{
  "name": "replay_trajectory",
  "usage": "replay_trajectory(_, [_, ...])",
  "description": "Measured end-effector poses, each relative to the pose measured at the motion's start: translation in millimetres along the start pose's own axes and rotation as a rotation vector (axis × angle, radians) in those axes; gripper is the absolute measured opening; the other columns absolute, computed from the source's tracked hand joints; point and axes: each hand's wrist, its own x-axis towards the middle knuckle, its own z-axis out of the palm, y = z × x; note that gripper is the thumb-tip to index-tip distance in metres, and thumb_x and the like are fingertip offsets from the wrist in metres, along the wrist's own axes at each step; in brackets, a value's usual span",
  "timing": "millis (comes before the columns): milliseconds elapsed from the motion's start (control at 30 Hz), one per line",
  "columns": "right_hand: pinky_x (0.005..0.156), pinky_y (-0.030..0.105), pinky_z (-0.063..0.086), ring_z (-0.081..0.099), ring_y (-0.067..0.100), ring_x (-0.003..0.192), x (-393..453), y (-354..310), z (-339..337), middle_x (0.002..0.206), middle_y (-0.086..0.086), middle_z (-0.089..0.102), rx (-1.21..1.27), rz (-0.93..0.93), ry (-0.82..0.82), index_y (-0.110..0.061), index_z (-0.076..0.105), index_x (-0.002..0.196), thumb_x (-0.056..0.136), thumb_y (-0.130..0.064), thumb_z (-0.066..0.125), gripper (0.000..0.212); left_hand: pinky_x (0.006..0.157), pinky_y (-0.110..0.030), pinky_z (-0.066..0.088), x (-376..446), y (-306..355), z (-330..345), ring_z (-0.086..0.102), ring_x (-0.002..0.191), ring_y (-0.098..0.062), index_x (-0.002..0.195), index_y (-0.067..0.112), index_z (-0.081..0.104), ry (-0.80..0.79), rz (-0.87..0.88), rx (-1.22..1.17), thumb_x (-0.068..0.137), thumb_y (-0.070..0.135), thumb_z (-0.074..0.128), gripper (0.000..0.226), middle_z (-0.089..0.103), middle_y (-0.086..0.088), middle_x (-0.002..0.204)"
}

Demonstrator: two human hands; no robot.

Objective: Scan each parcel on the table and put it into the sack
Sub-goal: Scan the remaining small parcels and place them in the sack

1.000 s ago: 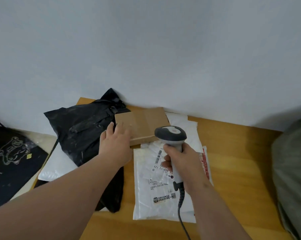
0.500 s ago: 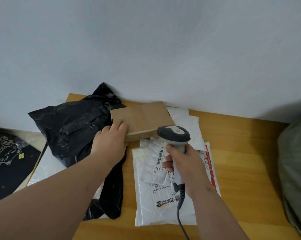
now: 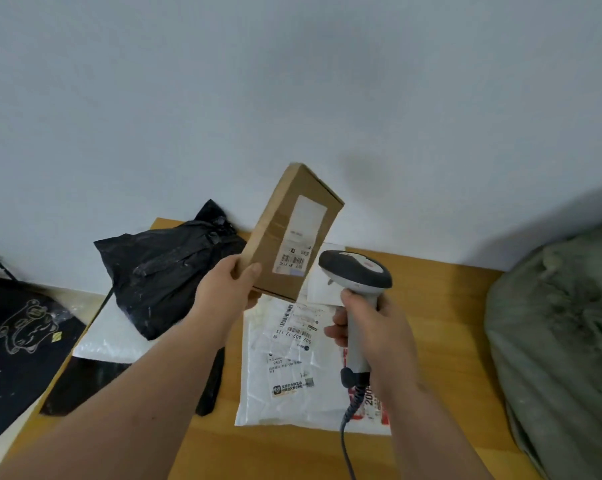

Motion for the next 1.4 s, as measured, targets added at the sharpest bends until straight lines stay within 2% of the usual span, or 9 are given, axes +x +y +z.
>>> replay_trajectory(133, [0.06,0.029,0.056,0.072,0.017,0.063,-32,-3,-31,0.074,0.007,0.068,-0.017,-0.021,-0.048,-0.013,0.064,0.098,0.095,-0.023,0.063,0.01,0.075,-0.033,0.059,-45,-4,18,0.072,0.091,-0.023,0.119,0.016,0.058,-0.02,-0.14,-0.286,0.101,0.024,0.054,0.02,0.07,-0.008,0.108])
replay_trajectory(267, [0.069,0.036,0.056,0.069,0.017,0.06,-61,-1,-60,0.074,0.009,0.067,-0.037,-0.07,-0.089,-0.012,0.064,0.096,0.094,-0.025,0.064,0.012,0.072,-0.033,0.058,-85,-6,32,0.072,0.09,-0.025,0.129,0.016,0.055,-0.008,-0.146,-0.38,0.102,0.022,0.053,0.027,0.07,-0.011,0.109])
replay_trajectory(633, [0.059,0.027,0.054,0.062,0.017,0.059,-118,8,-104,0.066,0.006,0.063,-0.114,-0.156,-0.128,-0.008,0.063,0.09,0.091,-0.024,0.063,0.016,0.073,-0.031,0.059,-153,-6,42,0.073,0.09,-0.025,0.129,0.021,0.058,0.029,-0.047,-0.374,0.102,0.022,0.053,0.027,0.07,-0.009,0.109])
replay_trajectory(833, [0.06,0.027,0.055,0.061,0.017,0.059,-141,11,-102,0.065,0.005,0.063,-0.118,-0.17,-0.098,-0.01,0.064,0.09,0.09,-0.023,0.063,0.013,0.073,-0.032,0.057,-171,-2,34,0.071,0.091,-0.026,0.122,0.023,0.057,-0.004,-0.025,-0.386,0.102,0.021,0.052,0.02,0.068,-0.01,0.109])
replay_trajectory(933, [0.062,0.029,0.055,0.061,0.018,0.059,-152,15,-97,0.066,0.005,0.062,-0.115,-0.17,-0.081,-0.006,0.065,0.095,0.09,-0.022,0.063,0.018,0.075,-0.033,0.057,-178,-1,26,0.07,0.092,-0.027,0.118,0.024,0.057,-0.027,-0.022,-0.385,0.103,0.02,0.051,0.017,0.068,-0.01,0.108])
replay_trajectory(1033, [0.055,0.024,0.054,0.062,0.019,0.058,-164,18,-91,0.068,0.007,0.062,-0.108,-0.163,-0.066,-0.004,0.064,0.094,0.091,-0.022,0.062,0.019,0.072,-0.03,0.057,-184,-6,15,0.071,0.092,-0.026,0.121,0.021,0.059,-0.045,-0.021,-0.364,0.103,0.022,0.05,0.02,0.069,-0.009,0.11])
replay_trajectory(1167, [0.06,0.031,0.053,0.065,0.018,0.056,-179,24,-82,0.068,0.007,0.063,-0.133,-0.176,-0.062,-0.004,0.064,0.095,0.09,-0.022,0.062,0.019,0.07,-0.028,0.057,-194,-11,2,0.072,0.091,-0.025,0.124,0.02,0.06,-0.059,-0.025,-0.35,0.103,0.023,0.051,0.023,0.07,-0.008,0.109])
replay_trajectory(1400, [0.064,0.034,0.054,0.066,0.019,0.058,-202,32,-77,0.068,0.006,0.064,-0.112,-0.209,-0.027,-0.01,0.065,0.096,0.09,-0.023,0.063,0.015,0.072,-0.031,0.057,-213,-12,-12,0.071,0.091,-0.026,0.116,0.022,0.06,-0.078,-0.007,-0.355,0.103,0.021,0.051,0.016,0.069,-0.009,0.108])
